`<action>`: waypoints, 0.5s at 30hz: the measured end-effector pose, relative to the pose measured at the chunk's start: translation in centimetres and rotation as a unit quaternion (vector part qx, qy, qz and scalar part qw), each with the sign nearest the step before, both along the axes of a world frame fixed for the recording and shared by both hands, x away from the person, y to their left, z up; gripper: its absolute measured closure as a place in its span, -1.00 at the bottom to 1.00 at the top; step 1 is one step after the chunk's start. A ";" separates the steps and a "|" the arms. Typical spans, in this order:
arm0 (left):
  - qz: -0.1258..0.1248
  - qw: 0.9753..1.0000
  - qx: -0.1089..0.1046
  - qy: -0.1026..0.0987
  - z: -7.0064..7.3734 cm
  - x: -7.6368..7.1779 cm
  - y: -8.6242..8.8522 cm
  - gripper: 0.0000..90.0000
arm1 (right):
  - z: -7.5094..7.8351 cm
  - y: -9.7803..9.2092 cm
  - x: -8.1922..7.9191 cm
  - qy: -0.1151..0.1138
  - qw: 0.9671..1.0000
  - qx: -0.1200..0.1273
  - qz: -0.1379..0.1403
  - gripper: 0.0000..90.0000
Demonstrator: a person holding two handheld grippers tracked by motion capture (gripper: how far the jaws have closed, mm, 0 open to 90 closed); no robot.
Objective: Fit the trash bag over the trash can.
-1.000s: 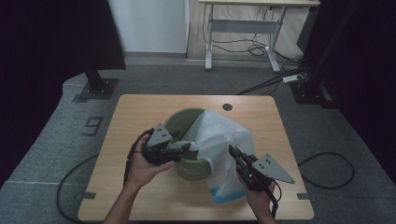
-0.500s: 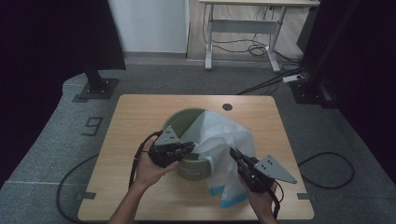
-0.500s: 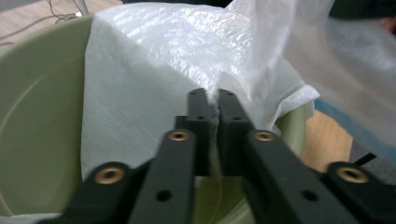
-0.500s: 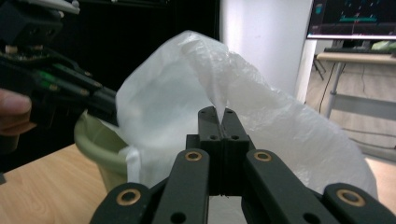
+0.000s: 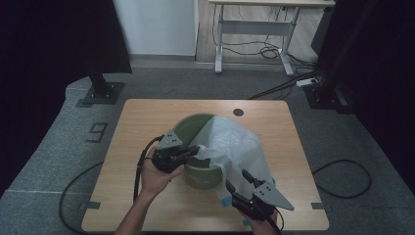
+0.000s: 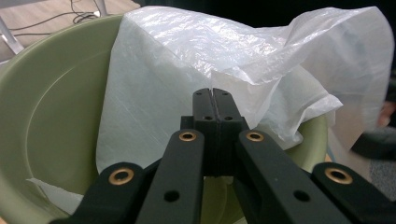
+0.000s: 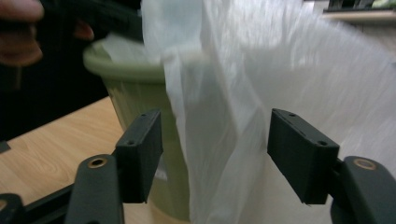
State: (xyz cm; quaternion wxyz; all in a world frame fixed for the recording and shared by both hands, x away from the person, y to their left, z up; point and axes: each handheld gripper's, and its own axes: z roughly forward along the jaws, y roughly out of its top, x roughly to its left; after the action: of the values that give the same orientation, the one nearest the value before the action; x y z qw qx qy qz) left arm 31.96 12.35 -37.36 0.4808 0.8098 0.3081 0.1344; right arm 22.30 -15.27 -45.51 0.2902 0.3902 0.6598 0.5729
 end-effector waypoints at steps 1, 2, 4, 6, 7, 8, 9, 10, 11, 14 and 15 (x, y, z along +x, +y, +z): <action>0.000 1.000 0.000 0.000 0.0 0.0 0.0 1.00 | -0.4 0.2 0.1 0.005 1.000 -0.003 0.001 -0.27; 0.000 1.000 0.001 0.000 0.0 0.0 0.0 1.00 | -0.6 0.4 0.3 0.007 1.000 -0.003 0.002 -0.27; 0.000 1.000 0.001 0.000 -0.1 0.0 0.0 1.00 | -0.9 0.9 0.5 0.008 1.000 -0.010 0.000 -0.29; 0.000 1.000 -0.001 0.001 -0.1 0.0 0.0 1.00 | -1.2 1.2 1.0 0.009 1.000 -0.019 -0.008 -0.28; 0.000 1.000 -0.002 0.001 0.0 0.0 0.1 1.00 | -1.4 1.4 1.3 0.012 1.000 -0.020 -0.012 -0.27; -0.001 1.000 -0.003 0.000 -0.1 -0.1 0.1 1.00 | -1.6 1.5 1.6 0.016 1.000 -0.021 -0.013 -0.26; -0.002 1.000 -0.002 0.000 -0.1 -0.1 0.1 1.00 | -1.8 1.7 1.8 0.018 0.999 -0.024 -0.016 -0.23; -0.002 1.000 -0.002 0.001 -0.1 -0.1 0.1 1.00 | -2.0 1.9 2.0 0.019 0.999 -0.030 -0.019 -0.20; -0.003 1.000 -0.002 0.001 -0.1 -0.1 0.1 1.00 | -2.3 2.1 2.3 0.021 0.999 -0.036 -0.024 -0.16; -0.010 1.000 0.000 0.004 -0.3 -0.3 0.0 1.00 | -2.9 2.4 2.8 0.026 0.998 -0.044 -0.033 0.16; -0.013 1.000 0.002 0.003 -0.4 -0.4 0.0 1.00 | -3.0 2.4 2.9 0.022 0.998 -0.046 -0.036 0.35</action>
State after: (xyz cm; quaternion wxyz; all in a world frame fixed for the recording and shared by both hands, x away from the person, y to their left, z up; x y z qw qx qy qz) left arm 31.54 12.36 -37.76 0.4794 0.8153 0.2992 0.1263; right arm 25.23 -12.84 -48.51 0.3134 0.4129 0.6770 0.5226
